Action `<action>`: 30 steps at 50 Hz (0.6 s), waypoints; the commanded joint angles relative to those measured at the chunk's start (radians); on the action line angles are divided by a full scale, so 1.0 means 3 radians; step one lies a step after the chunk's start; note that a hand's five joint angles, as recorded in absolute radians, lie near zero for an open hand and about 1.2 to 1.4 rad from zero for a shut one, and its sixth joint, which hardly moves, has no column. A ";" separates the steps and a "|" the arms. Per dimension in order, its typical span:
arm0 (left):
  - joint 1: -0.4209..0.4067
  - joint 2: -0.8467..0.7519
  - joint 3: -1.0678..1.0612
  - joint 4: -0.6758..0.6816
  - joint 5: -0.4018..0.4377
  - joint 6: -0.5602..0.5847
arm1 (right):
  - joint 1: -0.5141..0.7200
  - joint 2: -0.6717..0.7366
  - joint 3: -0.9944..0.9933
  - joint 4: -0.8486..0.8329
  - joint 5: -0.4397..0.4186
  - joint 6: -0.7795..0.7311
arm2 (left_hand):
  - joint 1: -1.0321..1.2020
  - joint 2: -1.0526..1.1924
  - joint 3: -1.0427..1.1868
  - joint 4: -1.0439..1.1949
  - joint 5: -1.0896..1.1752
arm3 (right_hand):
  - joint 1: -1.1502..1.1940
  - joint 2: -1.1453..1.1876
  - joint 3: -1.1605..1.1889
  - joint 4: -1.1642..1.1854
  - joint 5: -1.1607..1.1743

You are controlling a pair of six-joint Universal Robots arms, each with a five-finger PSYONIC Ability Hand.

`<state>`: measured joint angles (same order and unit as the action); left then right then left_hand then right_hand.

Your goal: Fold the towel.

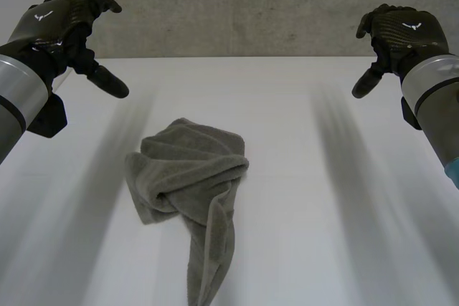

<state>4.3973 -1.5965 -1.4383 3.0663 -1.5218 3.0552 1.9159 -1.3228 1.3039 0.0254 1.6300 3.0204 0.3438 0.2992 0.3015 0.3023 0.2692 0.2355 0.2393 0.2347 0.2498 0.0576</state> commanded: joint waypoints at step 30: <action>-0.0059 -0.0680 -0.0125 -0.0005 0.0036 0.1257 | 0.0382 0.0307 0.0204 0.0918 -0.0708 0.0056 | -0.0327 -0.0178 -0.0186 -0.0188 -0.0660 | -0.0203 -0.0216 -0.0201 -0.0251 -0.0192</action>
<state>4.3935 -1.7086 -1.4755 3.0720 -1.5095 3.2201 1.9496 -1.3204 1.3231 0.2097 1.4948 3.0036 0.3438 0.2953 0.3003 0.3023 0.2689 0.2353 0.2369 0.2347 0.2498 0.0575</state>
